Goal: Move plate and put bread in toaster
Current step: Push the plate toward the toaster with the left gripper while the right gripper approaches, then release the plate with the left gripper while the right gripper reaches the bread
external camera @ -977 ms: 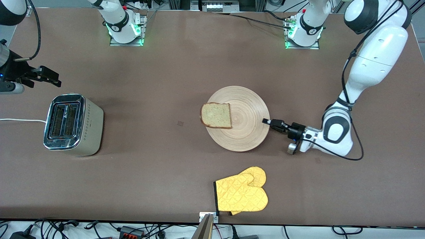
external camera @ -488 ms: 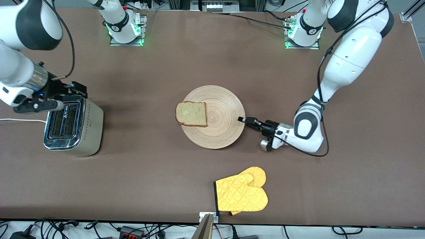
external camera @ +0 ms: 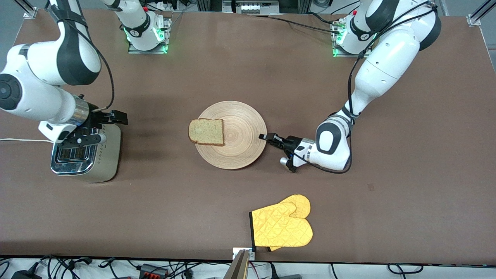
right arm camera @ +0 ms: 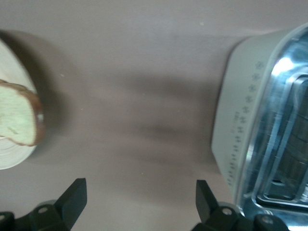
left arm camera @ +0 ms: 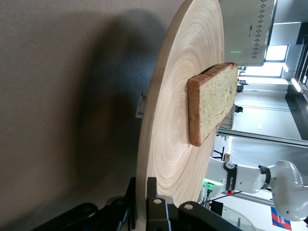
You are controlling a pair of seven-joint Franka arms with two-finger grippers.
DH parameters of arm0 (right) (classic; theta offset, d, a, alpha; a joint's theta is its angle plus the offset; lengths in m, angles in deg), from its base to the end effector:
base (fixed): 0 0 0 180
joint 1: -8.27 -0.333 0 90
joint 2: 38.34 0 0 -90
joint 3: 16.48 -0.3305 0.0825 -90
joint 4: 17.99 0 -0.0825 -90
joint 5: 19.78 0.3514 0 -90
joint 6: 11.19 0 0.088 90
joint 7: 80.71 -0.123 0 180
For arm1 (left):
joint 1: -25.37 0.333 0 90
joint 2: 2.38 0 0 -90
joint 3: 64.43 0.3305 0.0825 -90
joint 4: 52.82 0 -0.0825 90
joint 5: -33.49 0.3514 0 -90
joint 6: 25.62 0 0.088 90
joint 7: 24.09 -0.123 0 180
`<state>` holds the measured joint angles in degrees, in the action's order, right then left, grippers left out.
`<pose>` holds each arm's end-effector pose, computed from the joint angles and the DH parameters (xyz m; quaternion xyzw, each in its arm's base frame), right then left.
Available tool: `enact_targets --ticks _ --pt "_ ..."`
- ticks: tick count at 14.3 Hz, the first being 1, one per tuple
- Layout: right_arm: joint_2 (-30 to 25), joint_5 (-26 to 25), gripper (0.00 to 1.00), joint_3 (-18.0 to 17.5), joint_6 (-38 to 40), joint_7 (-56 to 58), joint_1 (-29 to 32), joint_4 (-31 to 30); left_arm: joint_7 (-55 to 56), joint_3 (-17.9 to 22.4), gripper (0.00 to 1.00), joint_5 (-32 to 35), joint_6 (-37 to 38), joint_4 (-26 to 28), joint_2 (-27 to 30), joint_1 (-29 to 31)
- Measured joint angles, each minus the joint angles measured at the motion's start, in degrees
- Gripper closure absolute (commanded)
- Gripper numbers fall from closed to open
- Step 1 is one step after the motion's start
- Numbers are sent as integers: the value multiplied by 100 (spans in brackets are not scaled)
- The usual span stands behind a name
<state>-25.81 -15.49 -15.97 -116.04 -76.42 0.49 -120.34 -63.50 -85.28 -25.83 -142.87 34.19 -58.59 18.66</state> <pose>0.5655 0.0797 0.4285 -0.9917 -0.0876 0.0882 0.0319 0.5828 -0.3271 0.1357 0.8218 -0.1327 -0.1320 0.5381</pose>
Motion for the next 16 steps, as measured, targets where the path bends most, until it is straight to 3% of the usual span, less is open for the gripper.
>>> enact_targets --ticks 7,10,13,16 --pt "530 94 0 -13 -393 -800 -728 -5 0 23 70 -4 -276 -40 -39 -80" --pt "763 560 0 -7 -502 -850 -748 -8 -24 168 63 19 -243 -96 -37 55" --pt "1043 1045 12 -4 -606 -854 -750 -13 -28 282 62 248 -180 -130 -33 276" --pt "1301 1589 13 -4 -698 -854 -753 -15 -29 298 62 635 149 -152 -24 616"
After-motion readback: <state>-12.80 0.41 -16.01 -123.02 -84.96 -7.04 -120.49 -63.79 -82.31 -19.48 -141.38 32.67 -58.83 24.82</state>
